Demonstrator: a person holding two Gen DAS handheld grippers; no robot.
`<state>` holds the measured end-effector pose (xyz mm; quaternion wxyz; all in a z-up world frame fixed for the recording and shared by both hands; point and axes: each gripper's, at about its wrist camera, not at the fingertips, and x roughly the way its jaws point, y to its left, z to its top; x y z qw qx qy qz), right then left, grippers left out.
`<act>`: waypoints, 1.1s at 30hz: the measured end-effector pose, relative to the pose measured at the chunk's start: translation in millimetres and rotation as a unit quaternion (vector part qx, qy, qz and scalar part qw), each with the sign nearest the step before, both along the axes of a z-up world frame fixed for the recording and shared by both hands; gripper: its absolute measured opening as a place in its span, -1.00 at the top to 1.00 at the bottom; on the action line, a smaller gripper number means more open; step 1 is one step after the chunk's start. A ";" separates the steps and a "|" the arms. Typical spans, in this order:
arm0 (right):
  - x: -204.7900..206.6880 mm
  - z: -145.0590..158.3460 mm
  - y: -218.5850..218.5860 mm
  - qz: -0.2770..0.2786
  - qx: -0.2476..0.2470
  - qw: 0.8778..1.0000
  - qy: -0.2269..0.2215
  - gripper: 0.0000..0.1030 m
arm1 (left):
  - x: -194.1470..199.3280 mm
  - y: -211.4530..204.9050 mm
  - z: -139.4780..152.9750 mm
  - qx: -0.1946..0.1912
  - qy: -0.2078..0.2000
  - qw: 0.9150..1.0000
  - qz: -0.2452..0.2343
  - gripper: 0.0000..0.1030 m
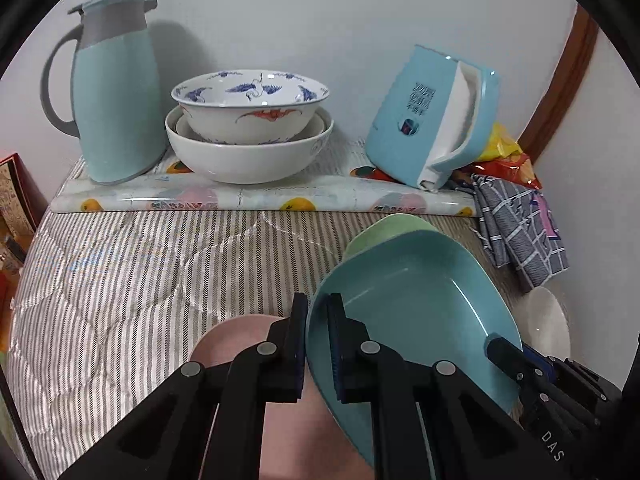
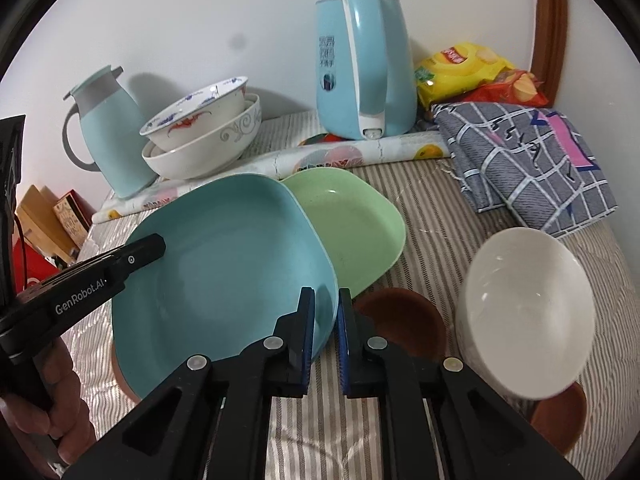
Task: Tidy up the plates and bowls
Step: 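Lift the teal plate with both grippers and carry it over the pink plate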
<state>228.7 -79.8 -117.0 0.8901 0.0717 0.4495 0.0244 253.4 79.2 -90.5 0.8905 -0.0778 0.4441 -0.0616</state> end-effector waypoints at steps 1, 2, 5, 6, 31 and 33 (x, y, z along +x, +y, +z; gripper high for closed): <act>-3.8 2.9 -0.2 -0.001 0.001 1.000 -0.002 0.80 | -2.5 -0.5 2.7 0.000 -0.002 1.000 0.000 0.80; -7.9 5.8 -0.5 -0.002 0.002 1.000 -0.005 0.80 | -5.4 -0.7 5.2 -0.002 -0.003 1.000 0.000 0.80; -18.6 15.1 -3.5 -0.006 0.005 1.000 -0.013 0.80 | -17.2 -2.6 13.9 -0.005 -0.009 1.000 -0.003 0.80; -22.0 17.8 -5.0 -0.008 0.007 1.000 -0.015 0.81 | -20.2 -3.4 16.1 -0.004 -0.012 1.000 -0.004 0.80; -106.0 57.9 -12.5 -0.013 0.024 0.998 -0.063 0.84 | -105.4 -8.2 55.6 0.001 -0.043 0.999 0.008 0.80; -108.1 58.7 -11.0 -0.012 0.025 0.998 -0.064 0.84 | -107.9 -6.6 54.7 0.000 -0.042 0.999 0.010 0.80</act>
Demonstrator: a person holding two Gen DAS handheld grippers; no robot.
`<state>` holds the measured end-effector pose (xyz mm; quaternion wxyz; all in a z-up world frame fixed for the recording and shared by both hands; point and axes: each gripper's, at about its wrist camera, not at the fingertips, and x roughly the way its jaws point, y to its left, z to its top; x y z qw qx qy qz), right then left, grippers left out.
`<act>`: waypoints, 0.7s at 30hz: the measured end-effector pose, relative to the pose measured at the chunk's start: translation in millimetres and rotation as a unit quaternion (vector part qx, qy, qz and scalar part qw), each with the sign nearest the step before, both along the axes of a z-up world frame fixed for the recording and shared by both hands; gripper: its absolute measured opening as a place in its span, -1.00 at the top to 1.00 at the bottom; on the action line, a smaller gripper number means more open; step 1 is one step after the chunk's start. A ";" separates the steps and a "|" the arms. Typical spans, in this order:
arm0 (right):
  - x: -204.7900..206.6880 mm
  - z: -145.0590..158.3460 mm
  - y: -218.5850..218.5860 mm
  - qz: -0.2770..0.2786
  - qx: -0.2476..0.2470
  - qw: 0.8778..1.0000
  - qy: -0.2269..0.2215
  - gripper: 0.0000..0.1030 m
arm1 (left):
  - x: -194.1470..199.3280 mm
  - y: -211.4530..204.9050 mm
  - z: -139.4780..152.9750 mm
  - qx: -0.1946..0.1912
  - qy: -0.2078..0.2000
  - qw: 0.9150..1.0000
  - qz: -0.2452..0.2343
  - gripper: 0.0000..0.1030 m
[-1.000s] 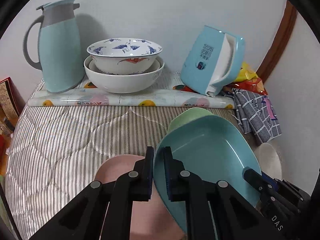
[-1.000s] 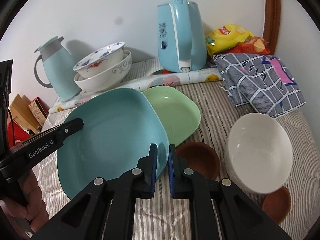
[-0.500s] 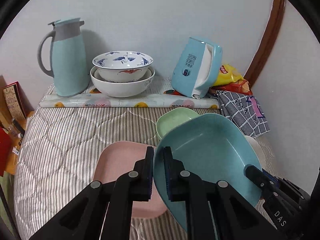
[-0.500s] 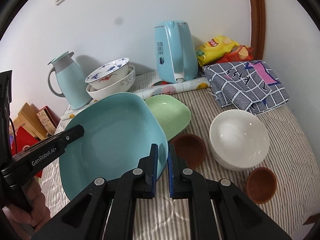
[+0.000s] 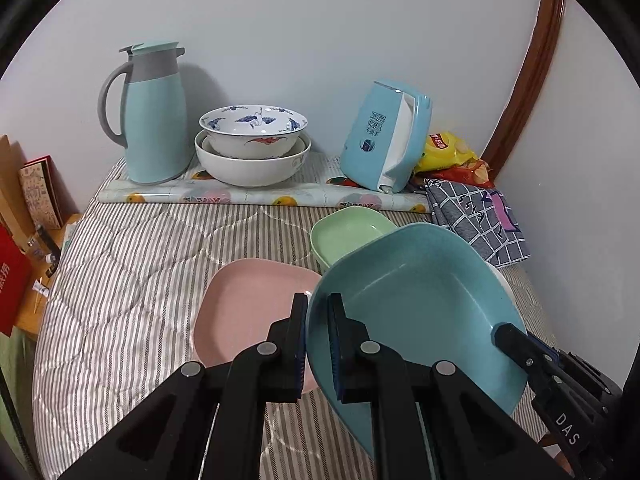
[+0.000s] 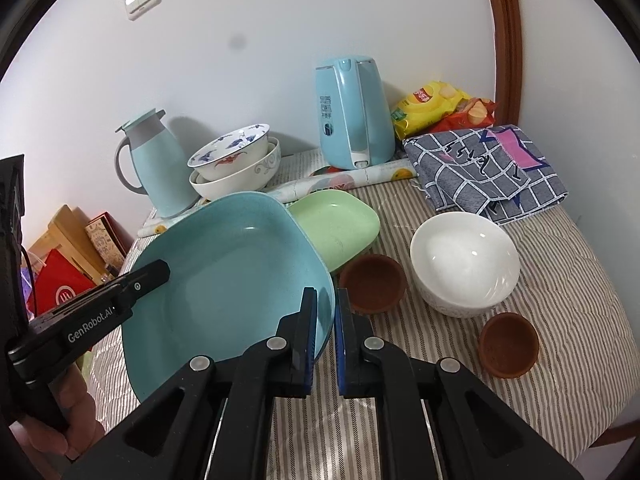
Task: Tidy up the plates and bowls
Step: 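Lift the teal plate with both grippers and carry it over the pink plate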
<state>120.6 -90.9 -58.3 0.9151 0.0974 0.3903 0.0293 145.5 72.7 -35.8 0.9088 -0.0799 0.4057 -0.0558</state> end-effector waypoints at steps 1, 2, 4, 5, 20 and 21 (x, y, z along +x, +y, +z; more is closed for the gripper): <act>-0.9 0.0 1.3 0.000 0.000 1.000 -0.001 0.84 | -1.3 0.8 -0.6 0.000 0.001 1.000 0.001 0.80; -1.6 0.1 2.7 0.001 0.001 1.000 -0.001 0.85 | -2.5 2.3 -1.4 0.000 0.002 1.000 0.003 0.80; -1.6 -0.9 5.4 0.003 0.001 1.000 0.001 0.85 | -4.1 5.9 -2.8 0.000 0.004 1.000 0.006 0.80; -1.6 -1.9 8.0 0.005 0.001 1.000 0.002 0.85 | -5.1 8.0 -3.7 0.000 0.004 1.000 0.008 0.80; 7.7 -28.0 44.0 0.036 0.003 0.999 0.026 0.85 | -8.1 45.1 -28.9 0.000 0.029 0.999 0.043 0.80; 8.7 -29.8 46.1 0.038 0.002 0.999 0.028 0.85 | -7.8 47.2 -31.5 0.000 0.032 0.998 0.045 0.80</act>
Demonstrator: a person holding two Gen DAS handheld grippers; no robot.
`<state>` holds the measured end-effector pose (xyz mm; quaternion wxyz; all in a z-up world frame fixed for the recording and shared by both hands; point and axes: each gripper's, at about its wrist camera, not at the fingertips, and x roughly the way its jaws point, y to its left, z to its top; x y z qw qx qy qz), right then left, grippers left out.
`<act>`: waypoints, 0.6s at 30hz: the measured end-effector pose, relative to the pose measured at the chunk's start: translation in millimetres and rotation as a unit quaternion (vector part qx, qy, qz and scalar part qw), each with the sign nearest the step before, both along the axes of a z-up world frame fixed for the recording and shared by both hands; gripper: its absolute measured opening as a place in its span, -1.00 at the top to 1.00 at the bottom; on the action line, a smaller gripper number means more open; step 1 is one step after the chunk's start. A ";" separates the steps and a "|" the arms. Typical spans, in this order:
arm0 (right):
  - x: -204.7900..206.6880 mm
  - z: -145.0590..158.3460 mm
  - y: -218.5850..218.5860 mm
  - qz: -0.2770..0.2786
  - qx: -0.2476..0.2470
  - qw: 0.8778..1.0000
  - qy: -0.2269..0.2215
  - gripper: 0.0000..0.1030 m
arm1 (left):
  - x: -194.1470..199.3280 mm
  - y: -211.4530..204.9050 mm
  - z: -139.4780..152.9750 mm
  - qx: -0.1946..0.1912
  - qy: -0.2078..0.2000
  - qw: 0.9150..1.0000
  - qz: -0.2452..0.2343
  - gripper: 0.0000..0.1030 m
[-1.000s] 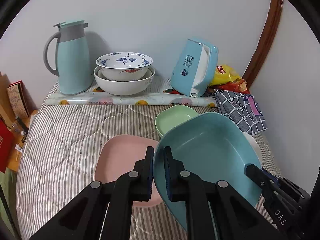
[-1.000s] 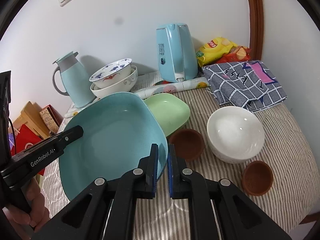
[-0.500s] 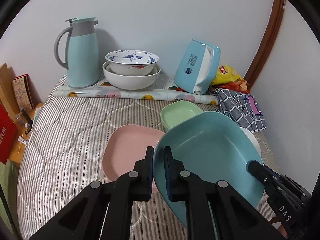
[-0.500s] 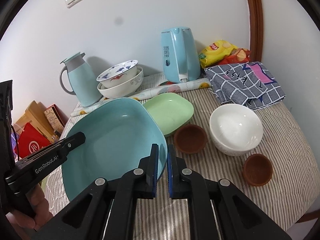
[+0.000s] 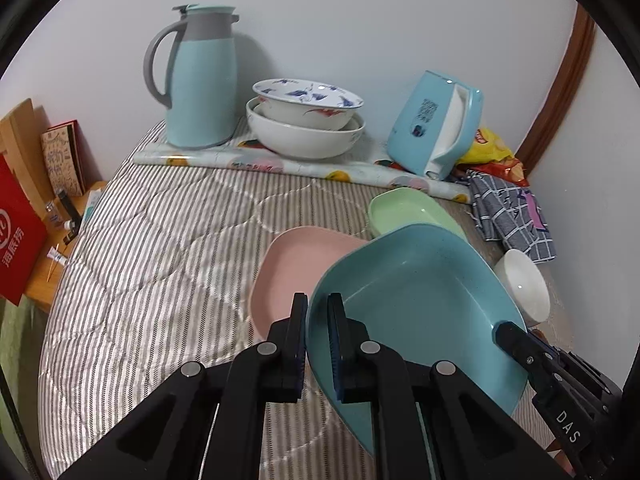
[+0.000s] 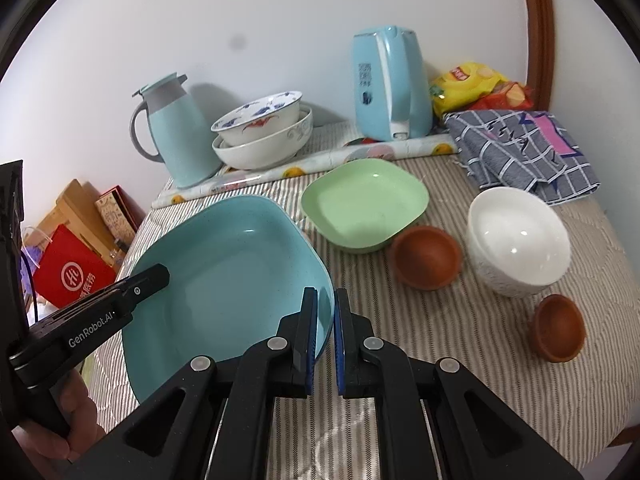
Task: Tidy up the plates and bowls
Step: 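Lift the teal plate with both grippers and carry it over the pink plate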
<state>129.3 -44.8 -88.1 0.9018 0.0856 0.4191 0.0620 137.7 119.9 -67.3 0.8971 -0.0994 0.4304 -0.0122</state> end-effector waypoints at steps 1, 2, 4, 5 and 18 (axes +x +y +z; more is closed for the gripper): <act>1.2 -2.7 2.7 0.002 -0.001 1.000 0.003 0.85 | 0.1 1.8 -2.5 0.000 0.002 1.000 0.002 0.80; 2.1 -5.3 4.2 0.003 -0.002 1.000 0.005 0.85 | 0.3 3.7 -5.2 0.000 0.005 1.000 0.003 0.80; 4.7 -10.8 8.4 0.008 -0.003 1.000 0.011 0.85 | -0.1 9.4 -11.3 -0.001 0.011 1.000 0.008 0.80; 5.7 -12.7 10.3 0.010 -0.004 1.000 0.013 0.85 | 0.1 12.0 -14.4 -0.001 0.015 1.000 0.011 0.80; 26.2 -46.0 39.6 0.042 -0.012 0.998 0.049 0.85 | 8.4 40.7 -45.5 -0.001 0.051 0.998 0.039 0.80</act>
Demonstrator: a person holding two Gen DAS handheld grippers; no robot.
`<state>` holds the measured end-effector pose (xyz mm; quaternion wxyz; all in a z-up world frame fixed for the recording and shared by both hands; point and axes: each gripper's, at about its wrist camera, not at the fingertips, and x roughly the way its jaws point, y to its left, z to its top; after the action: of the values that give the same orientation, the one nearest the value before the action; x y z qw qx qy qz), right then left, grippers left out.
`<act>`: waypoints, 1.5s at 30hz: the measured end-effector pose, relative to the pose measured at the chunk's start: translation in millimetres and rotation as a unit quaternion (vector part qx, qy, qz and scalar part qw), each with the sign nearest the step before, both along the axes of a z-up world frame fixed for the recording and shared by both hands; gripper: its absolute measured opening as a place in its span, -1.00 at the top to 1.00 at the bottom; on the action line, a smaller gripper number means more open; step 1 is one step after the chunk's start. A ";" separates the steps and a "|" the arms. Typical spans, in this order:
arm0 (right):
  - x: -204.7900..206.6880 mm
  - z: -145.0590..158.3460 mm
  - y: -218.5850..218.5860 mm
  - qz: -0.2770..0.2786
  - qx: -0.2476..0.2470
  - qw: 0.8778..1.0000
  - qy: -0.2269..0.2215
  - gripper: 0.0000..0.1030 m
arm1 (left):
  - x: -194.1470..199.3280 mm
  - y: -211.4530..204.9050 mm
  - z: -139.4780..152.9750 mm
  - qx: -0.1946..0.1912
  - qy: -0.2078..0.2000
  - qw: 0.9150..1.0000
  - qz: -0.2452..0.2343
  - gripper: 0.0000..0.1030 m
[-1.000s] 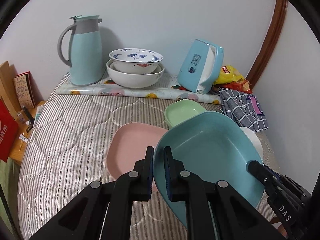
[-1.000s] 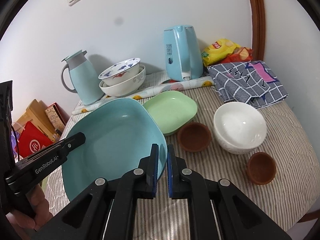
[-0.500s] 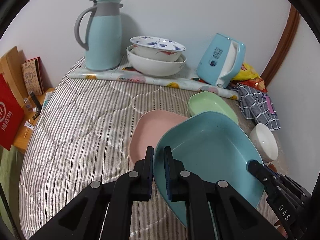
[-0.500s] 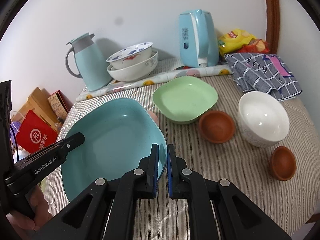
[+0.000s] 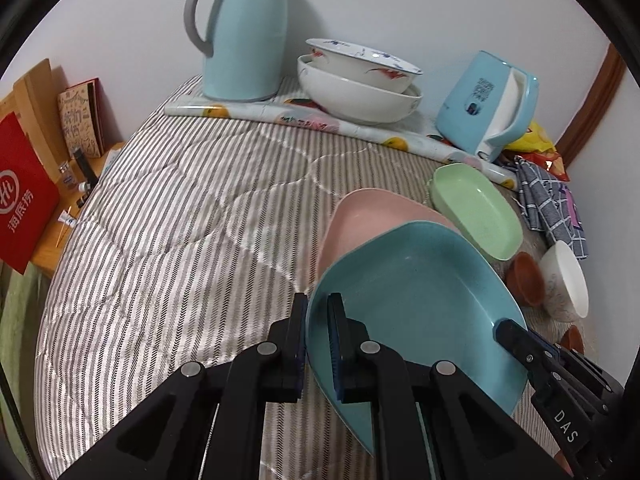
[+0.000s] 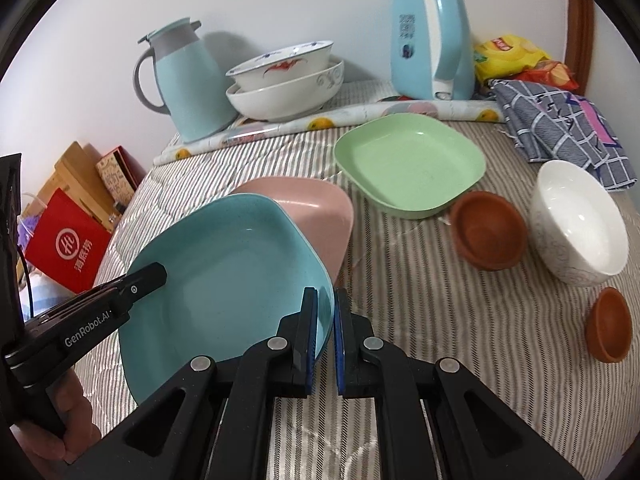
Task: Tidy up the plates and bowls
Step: 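Lift the teal plate with both grippers and carry it over the pink plate, then lower the teal plate onto the pink plate and open both grippers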
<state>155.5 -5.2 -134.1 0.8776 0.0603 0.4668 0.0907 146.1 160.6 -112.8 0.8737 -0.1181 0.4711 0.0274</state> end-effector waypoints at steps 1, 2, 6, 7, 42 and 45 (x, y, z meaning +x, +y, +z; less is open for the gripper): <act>1.4 -1.6 1.8 0.002 0.000 1.000 0.001 0.85 | 0.9 1.4 -1.4 -0.001 0.002 1.000 0.002 0.80; 2.8 -2.9 3.5 0.004 -0.001 1.000 0.003 0.85 | 1.8 2.8 -2.7 0.000 0.004 1.000 0.003 0.80; 8.3 -8.4 7.6 0.008 -0.006 1.000 0.007 0.85 | 6.0 5.3 -8.0 0.000 0.010 1.000 0.007 0.80; 9.7 -9.6 7.4 0.008 -0.007 1.000 0.008 0.85 | 7.5 5.3 -9.2 0.000 0.011 1.000 0.008 0.80; 70.2 -21.6 19.3 0.032 -0.065 0.997 -0.019 0.83 | 42.8 1.8 -22.6 0.008 0.005 1.000 -0.004 0.74; 76.1 -22.5 21.3 0.037 -0.075 0.996 -0.023 0.79 | 44.6 0.3 -23.1 0.008 0.008 1.000 -0.007 0.71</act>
<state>231.6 16.1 -156.6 0.8862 -0.0249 0.4540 0.0894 190.7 160.9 -135.9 0.8711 -0.1075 0.4785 0.0262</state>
